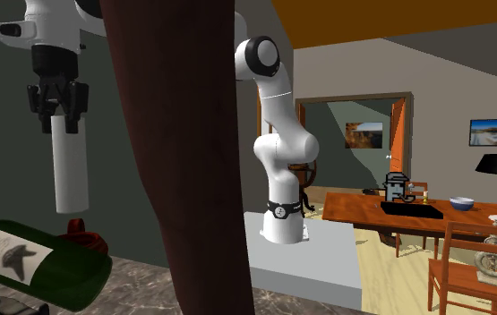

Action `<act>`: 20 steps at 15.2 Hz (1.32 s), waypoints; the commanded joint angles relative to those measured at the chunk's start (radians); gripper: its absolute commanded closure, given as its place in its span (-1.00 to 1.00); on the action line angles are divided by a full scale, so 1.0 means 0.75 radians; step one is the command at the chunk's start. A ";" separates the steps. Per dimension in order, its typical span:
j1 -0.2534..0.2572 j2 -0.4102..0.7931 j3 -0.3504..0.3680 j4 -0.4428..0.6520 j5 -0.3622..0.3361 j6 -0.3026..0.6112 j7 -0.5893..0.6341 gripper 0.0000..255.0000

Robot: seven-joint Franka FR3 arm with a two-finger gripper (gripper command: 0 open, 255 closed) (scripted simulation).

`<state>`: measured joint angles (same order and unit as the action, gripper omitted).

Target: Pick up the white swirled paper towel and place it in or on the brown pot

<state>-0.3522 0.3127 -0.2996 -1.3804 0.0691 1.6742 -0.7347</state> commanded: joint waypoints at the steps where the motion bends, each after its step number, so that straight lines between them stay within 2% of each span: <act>1: 0.004 -0.006 0.001 -0.048 -0.002 0.043 0.001 1.00; 5: 0.009 -0.011 0.002 -0.136 -0.003 0.126 0.002 1.00; 13: 0.009 -0.011 0.002 -0.136 -0.003 0.126 0.002 1.00; 14: 0.009 -0.011 0.002 -0.136 -0.003 0.126 0.002 -1.00; 19: 0.009 -0.011 0.002 -0.136 -0.003 0.126 0.002 -1.00; 20: 0.007 -0.009 0.002 -0.088 -0.002 0.080 0.002 -1.00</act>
<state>-0.3459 0.3049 -0.2977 -1.4632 0.0671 1.7503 -0.7321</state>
